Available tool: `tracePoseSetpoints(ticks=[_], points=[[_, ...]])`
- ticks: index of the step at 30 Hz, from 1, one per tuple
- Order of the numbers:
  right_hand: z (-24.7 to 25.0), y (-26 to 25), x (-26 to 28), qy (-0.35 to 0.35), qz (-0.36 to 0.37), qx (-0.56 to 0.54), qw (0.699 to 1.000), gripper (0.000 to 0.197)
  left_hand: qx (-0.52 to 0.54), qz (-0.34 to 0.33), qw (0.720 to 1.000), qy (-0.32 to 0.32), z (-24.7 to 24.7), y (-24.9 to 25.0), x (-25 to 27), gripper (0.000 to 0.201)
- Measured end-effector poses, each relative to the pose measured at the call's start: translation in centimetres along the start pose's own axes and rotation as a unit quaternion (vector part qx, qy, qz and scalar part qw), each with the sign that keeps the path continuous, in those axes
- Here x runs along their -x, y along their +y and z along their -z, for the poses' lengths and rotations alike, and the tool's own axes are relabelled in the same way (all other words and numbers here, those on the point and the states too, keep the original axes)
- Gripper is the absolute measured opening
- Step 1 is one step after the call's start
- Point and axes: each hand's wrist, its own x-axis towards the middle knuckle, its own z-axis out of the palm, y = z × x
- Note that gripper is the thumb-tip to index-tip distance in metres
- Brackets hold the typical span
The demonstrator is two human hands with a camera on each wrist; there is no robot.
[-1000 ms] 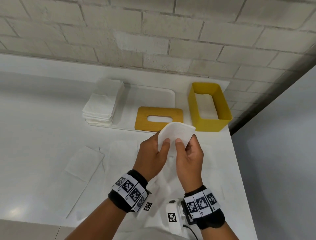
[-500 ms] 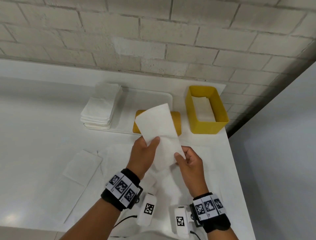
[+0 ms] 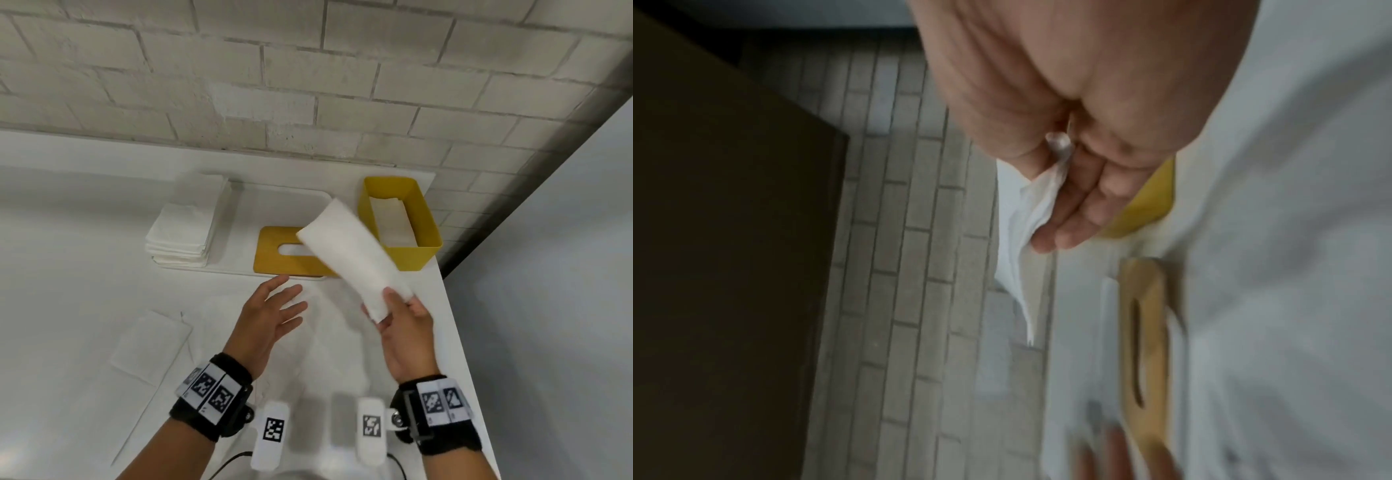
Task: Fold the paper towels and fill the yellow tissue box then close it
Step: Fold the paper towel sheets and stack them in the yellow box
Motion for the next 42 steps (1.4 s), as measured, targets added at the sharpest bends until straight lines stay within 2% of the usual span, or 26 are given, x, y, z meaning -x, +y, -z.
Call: tracePoseSetpoints(ticks=[5,9,25,33,37,41,42], points=[[-0.9,-4.7,-4.3,0.041,0.049,-0.073,0.995,0.032,-0.041,0.016,0.998,0.048,3.3,-0.6,0.7,0.023],[-2.5,-6.6,-7.5,0.059,0.035,-0.098,0.993,0.039,-0.067,0.018,0.996,0.061,4.5,-1.1,1.4,0.022],[-4.7,-6.9,-13.5,0.089,-0.02,-0.093,0.991,0.039,-0.127,0.009,0.99,0.061,5.3,-1.5,1.9,0.02],[-4.6,-7.1,-13.8,0.088,-0.025,-0.077,0.993,0.03,-0.135,0.008,0.989,0.058,5.5,-1.8,1.7,0.02],[-4.1,-7.4,-12.6,0.109,-0.018,-0.049,0.993,0.01,-0.141,0.005,0.989,0.055,5.7,-1.9,1.6,0.021],[-2.6,-6.3,-9.6,0.114,0.03,-0.02,0.993,0.034,-0.146,0.001,0.988,0.059,5.9,-2.0,1.7,0.021],[-2.2,-5.8,-8.6,0.106,0.041,-0.015,0.993,0.035,-0.148,0.0,0.987,0.058,5.9,-2.0,1.8,0.021]])
